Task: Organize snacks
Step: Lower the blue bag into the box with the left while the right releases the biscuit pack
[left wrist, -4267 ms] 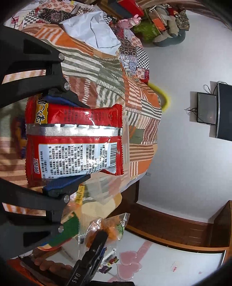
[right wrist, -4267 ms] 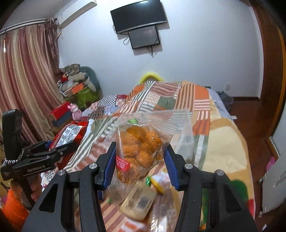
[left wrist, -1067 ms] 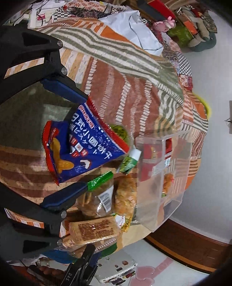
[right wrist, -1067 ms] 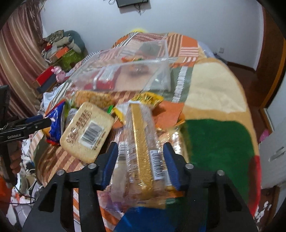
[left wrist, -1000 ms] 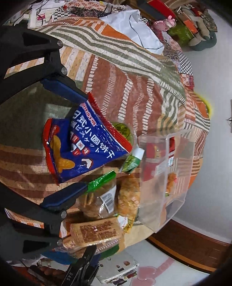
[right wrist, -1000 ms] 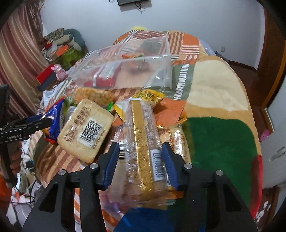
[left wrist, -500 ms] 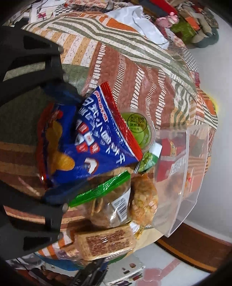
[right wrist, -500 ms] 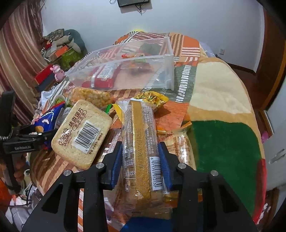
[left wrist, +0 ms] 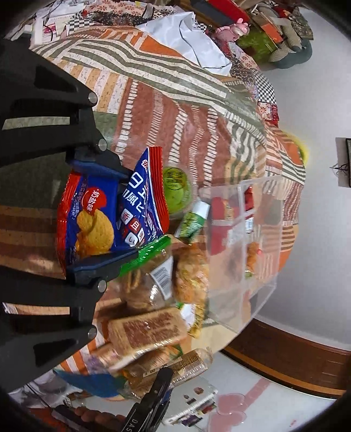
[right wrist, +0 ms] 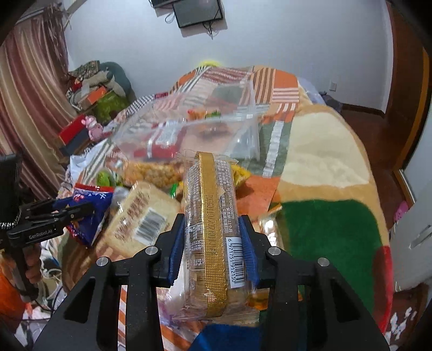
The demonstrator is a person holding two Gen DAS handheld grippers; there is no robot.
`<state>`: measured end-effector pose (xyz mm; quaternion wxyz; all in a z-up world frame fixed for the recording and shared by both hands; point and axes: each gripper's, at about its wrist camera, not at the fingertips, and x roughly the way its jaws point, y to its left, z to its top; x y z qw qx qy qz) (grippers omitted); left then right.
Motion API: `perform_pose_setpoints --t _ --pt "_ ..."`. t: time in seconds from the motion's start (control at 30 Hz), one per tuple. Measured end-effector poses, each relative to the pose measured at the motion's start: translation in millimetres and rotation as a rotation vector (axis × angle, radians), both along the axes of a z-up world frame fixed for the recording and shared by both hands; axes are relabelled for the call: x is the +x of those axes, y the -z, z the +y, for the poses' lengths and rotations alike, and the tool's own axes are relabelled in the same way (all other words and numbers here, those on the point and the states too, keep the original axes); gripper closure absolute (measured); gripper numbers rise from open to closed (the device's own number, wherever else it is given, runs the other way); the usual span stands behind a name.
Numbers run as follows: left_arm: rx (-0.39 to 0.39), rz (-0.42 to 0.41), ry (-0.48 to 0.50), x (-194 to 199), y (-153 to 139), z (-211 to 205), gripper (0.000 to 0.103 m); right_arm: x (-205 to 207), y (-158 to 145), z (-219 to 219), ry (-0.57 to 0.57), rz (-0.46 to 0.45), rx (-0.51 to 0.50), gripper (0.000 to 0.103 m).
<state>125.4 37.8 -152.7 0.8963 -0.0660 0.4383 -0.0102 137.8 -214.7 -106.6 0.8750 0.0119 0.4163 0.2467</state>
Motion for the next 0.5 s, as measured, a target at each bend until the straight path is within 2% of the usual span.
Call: perform_pose_setpoints --t 0.27,0.5 --pt "0.008 -0.076 0.001 -3 -32 0 0.055 8 -26 1 0.011 -0.071 0.043 0.067" --pt "0.025 -0.172 0.010 13 -69 1 0.055 20 -44 9 0.011 -0.135 0.066 0.067"
